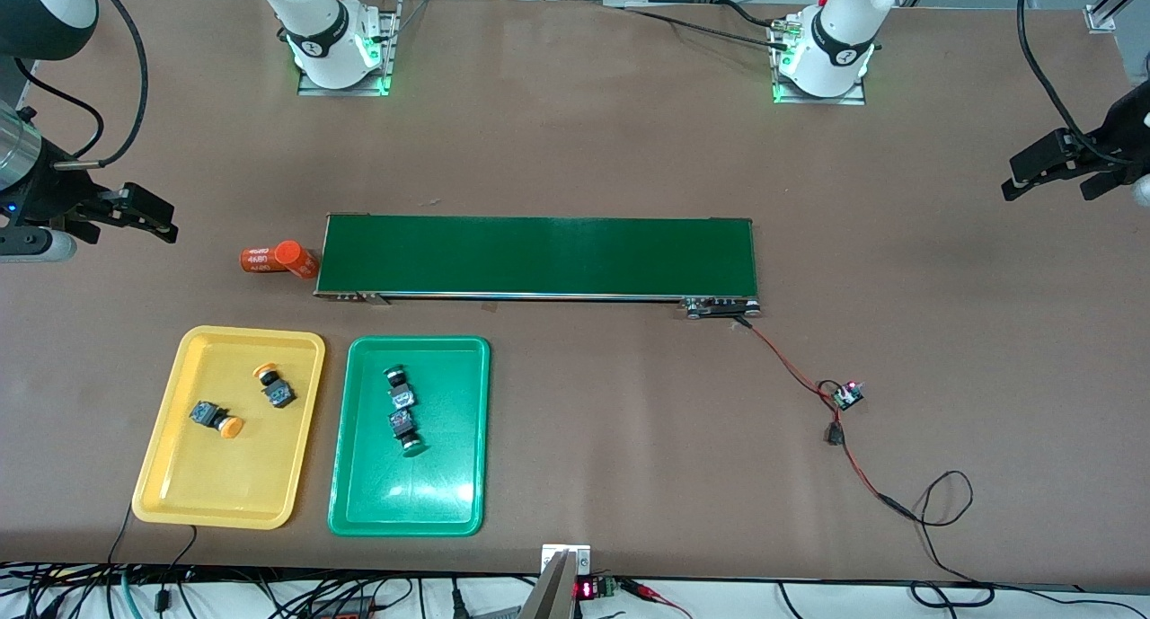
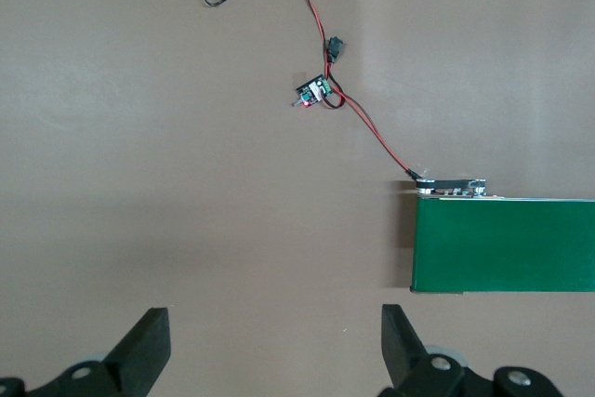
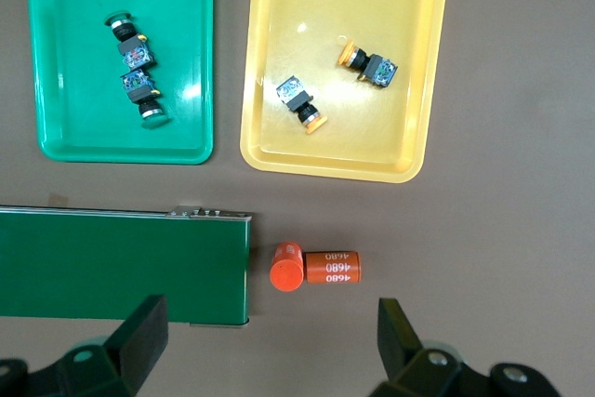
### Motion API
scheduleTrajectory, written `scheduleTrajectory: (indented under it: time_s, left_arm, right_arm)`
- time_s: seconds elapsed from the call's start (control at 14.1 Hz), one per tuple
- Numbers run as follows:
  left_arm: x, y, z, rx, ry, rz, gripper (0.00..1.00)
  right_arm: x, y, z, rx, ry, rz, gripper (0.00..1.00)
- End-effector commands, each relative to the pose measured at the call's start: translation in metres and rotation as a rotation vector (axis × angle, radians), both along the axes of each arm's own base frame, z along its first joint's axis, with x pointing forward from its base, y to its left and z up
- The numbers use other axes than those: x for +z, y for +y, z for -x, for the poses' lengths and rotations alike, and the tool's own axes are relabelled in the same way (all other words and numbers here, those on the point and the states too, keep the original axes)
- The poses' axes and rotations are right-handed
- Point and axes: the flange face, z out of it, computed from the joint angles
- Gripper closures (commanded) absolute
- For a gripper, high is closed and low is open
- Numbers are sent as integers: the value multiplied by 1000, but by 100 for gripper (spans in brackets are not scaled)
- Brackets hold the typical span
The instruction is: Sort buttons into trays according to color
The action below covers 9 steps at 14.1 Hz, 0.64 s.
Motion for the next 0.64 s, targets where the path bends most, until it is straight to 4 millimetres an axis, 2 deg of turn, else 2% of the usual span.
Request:
scheduleTrajectory:
  time_s: [0.0, 0.57]
  left_arm:
    - [5, -1, 8, -15, 3, -20, 0]
    - [5, 0, 7, -13, 1, -20, 0]
  right_arm:
    - [3, -1, -1, 2, -10, -3, 0]
    - [4, -4, 0, -5, -7, -3, 0]
